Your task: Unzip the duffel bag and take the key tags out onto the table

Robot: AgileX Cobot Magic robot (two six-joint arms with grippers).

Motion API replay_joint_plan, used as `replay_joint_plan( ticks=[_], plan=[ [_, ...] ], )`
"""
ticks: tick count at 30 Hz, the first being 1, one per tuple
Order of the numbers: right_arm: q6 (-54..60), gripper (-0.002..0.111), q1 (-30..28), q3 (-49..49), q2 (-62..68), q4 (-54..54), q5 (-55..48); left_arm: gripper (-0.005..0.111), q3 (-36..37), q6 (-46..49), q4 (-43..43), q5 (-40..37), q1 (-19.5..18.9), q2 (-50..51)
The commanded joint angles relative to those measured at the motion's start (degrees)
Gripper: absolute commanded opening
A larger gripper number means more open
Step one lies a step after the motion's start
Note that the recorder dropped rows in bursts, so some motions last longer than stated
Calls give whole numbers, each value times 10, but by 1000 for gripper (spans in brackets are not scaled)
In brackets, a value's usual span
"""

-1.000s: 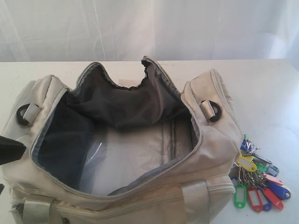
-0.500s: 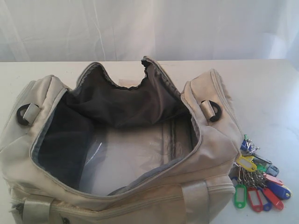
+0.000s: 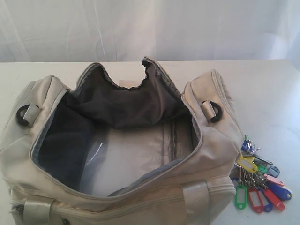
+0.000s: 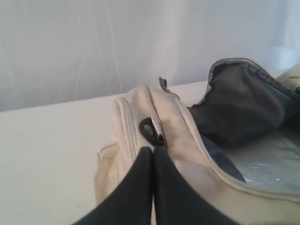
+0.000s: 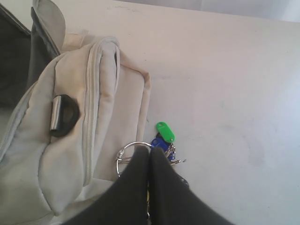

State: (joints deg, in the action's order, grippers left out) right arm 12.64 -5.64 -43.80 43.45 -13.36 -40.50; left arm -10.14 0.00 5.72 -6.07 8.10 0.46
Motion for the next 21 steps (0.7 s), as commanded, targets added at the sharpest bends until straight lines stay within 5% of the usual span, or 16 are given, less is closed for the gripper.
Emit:
replay_joint_plan(
  ticks=[1,12,21],
  plan=[
    [-3,0,-1,3,-5,-1,0,0,40,-62,10,24,0,-5],
    [-3,0,-1,3,-5,-1,0,0,44,-92,10,29,0,-5],
    [-3,0,-1,3,-5,-1,0,0,61,-73,-36,-46,0,-5]
  ],
)
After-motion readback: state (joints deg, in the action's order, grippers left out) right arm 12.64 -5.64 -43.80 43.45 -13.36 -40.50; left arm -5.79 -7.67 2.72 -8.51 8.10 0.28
